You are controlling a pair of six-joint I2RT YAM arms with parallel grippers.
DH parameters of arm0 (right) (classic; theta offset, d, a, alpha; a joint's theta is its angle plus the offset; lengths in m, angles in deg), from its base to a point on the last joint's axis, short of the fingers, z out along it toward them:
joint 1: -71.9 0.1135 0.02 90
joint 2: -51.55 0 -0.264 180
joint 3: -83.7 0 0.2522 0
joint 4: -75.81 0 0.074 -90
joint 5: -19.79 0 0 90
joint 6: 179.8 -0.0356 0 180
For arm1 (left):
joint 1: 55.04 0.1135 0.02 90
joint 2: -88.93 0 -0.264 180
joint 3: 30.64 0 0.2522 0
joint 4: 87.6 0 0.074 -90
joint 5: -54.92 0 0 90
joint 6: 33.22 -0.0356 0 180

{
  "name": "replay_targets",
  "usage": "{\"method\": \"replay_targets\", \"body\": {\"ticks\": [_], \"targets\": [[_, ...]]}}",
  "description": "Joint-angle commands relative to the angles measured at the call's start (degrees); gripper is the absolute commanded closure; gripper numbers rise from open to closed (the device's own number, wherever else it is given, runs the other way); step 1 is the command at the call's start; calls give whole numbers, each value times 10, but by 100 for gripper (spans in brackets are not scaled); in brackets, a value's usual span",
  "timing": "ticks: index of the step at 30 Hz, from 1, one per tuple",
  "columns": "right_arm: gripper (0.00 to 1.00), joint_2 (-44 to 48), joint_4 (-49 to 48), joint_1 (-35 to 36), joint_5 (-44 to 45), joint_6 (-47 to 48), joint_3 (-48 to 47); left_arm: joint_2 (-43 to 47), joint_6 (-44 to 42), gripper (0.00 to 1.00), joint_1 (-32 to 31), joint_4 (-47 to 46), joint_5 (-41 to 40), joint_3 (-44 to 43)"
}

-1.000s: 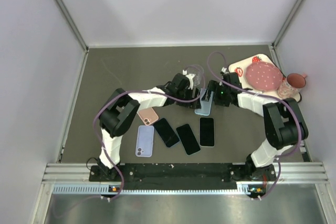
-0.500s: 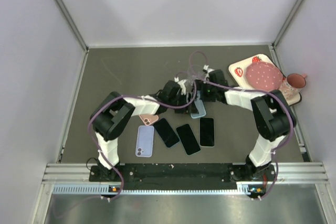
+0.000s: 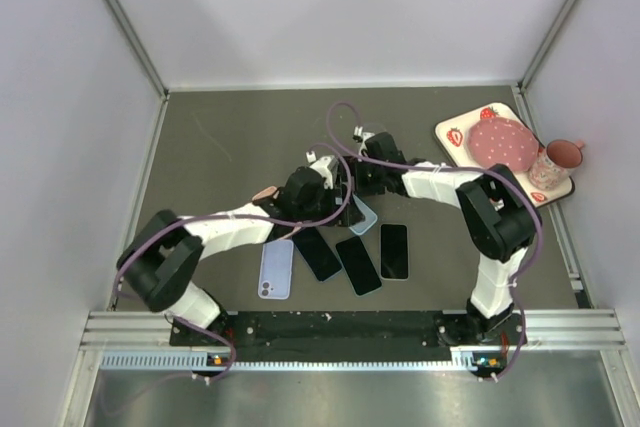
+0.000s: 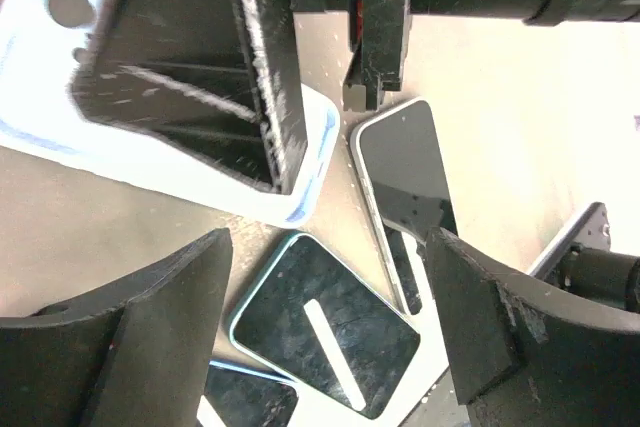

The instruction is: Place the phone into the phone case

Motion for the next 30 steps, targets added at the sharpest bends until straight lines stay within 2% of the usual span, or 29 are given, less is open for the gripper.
{"method": "replay_targets", "body": {"ticks": [1,6,8,14,17,23,26,30], "targets": [[13,65,49,4,85,-8,-30,69,-100,16,-2,71,-97,-18],[11,140,89,-1,151,-12,-13,92,-185,15,7,141,-195,-42],[11,165,94,-7,157,-16,-1,82,-200,16,27,154,-196,-58],[10,243,113,-47,155,-21,49,11,-264,26,83,184,-136,-125],[10,271,122,-74,137,-16,73,-29,-293,31,90,175,-125,-152],[10,323,138,-92,133,-3,112,-119,-322,39,110,161,-18,-202],[10,337,141,-93,136,1,124,-145,-319,42,112,151,-5,-210],[10,337,142,-98,115,-7,124,-179,-311,51,113,156,-16,-227]]}}
